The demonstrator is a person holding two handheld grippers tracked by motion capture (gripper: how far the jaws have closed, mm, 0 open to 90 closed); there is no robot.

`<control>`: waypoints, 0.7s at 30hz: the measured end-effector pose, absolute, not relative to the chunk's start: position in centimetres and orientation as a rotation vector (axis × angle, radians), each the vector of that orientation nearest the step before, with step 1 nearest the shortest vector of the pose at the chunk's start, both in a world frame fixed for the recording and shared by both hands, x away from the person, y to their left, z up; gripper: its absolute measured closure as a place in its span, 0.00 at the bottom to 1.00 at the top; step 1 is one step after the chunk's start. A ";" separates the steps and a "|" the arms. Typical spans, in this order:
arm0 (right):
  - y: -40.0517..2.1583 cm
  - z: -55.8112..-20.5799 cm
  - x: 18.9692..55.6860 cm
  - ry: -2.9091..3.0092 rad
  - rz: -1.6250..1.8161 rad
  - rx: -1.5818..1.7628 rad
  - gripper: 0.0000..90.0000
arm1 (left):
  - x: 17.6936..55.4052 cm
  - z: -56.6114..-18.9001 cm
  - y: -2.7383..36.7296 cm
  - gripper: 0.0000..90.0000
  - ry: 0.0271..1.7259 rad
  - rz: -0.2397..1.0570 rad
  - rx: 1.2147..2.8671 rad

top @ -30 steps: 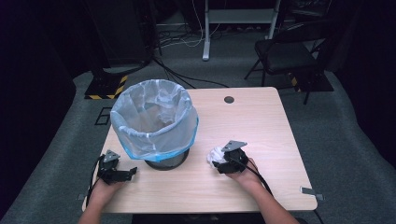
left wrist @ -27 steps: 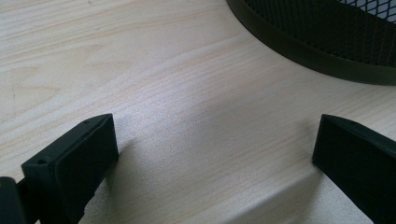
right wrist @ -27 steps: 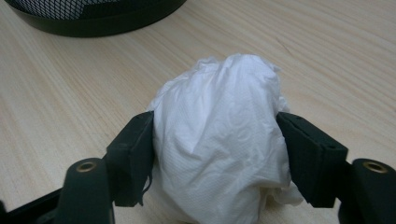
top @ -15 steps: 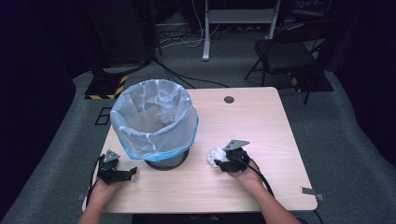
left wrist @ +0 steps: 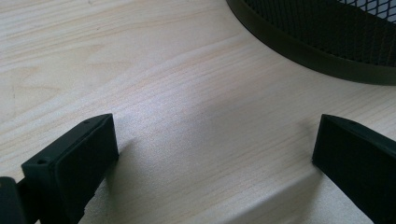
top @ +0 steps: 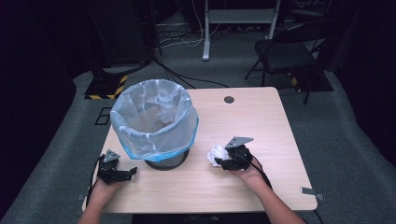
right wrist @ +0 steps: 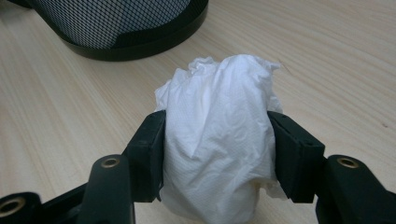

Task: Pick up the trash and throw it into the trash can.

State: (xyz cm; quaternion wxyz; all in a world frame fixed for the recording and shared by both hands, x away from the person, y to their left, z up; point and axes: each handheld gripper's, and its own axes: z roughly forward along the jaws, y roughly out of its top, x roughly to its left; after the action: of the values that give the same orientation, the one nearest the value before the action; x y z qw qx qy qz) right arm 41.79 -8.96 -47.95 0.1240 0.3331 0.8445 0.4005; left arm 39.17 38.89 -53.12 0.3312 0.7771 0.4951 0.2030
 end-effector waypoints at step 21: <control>-9.9 -41.1 41.4 2.444 1.281 0.920 0.47 | 39.2 -53.1 38.9 0.00 1.294 0.531 2.031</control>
State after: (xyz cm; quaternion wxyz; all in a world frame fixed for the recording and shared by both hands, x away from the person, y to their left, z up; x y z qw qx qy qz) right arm 41.40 -9.94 -41.13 0.1162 0.3141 0.8345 0.4374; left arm 39.16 38.89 -53.12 0.3313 0.7770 0.4952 0.2032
